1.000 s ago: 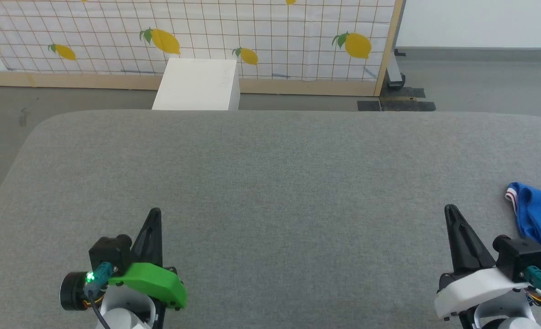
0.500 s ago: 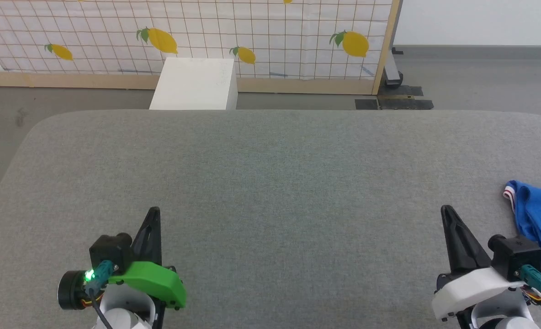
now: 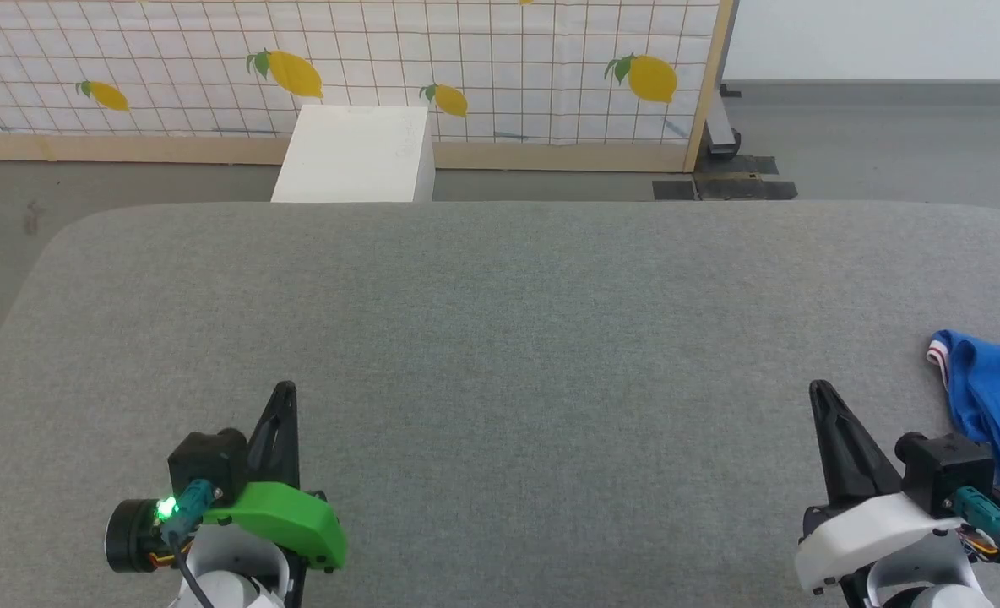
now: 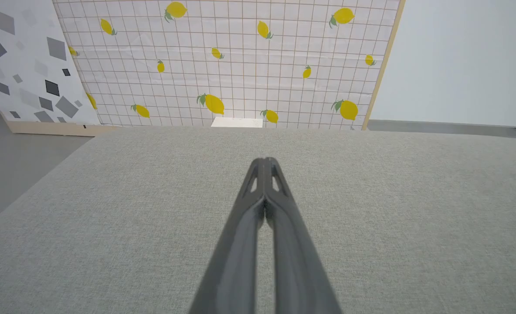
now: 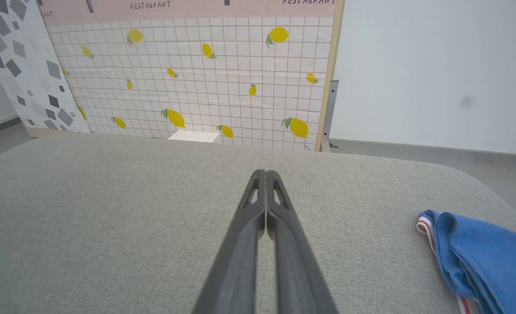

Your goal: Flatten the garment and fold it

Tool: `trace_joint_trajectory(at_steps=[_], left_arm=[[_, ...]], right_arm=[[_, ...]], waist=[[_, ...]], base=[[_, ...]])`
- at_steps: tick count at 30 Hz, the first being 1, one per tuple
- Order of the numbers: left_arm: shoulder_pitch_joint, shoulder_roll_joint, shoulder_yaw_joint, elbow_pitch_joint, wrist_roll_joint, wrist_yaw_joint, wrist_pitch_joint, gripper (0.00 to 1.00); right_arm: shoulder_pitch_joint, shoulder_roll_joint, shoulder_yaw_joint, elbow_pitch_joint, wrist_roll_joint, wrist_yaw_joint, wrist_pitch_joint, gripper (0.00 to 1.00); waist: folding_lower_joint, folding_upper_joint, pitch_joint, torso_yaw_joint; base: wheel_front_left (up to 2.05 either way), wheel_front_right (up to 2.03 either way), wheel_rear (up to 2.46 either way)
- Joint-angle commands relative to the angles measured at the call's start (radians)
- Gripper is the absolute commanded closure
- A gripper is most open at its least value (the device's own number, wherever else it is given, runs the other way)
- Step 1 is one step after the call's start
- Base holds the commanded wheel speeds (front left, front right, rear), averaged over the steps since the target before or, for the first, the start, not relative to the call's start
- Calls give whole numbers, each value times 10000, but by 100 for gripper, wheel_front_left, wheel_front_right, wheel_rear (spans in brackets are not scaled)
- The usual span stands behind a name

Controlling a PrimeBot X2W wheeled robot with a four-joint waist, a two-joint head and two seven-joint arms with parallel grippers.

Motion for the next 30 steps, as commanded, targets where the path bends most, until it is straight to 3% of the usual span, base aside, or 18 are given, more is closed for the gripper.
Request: trace_joint_trajectory(at_steps=[1, 30], left_arm=[[173, -33, 7, -104, 145, 66, 57, 100], [400, -143, 107, -849, 693, 206, 639, 100]], right_arm=[[-191, 16, 33, -16, -101, -9, 24, 100], [-299, 22, 197, -23, -369, -12, 246, 100]], waist=[[0, 0, 3, -6], [0, 0, 73, -141]], base=[[0, 0, 0], [0, 0, 0]])
